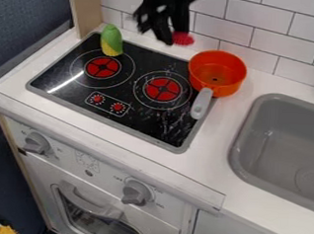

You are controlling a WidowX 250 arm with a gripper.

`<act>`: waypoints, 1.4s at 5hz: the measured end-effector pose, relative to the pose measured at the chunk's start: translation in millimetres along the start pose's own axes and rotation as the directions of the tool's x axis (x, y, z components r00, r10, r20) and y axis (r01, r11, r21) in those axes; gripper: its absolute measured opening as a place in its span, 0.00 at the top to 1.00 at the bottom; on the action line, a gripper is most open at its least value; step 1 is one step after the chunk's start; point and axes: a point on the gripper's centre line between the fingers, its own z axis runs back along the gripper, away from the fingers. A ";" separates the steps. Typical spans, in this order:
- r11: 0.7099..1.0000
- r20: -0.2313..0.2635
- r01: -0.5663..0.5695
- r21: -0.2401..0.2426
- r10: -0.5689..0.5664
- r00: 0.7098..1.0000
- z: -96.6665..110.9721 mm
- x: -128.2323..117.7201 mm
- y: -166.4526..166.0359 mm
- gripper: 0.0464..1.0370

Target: Move the red fork to the middle of the stove

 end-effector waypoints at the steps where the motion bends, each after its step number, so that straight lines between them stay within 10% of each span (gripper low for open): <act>1: 1.000 0.009 -0.019 0.024 0.019 1.000 -15.8 12.7 -10.9 0.63; 7: 0.981 0.093 -0.082 0.174 0.066 0.993 -73.0 55.0 10.8 0.63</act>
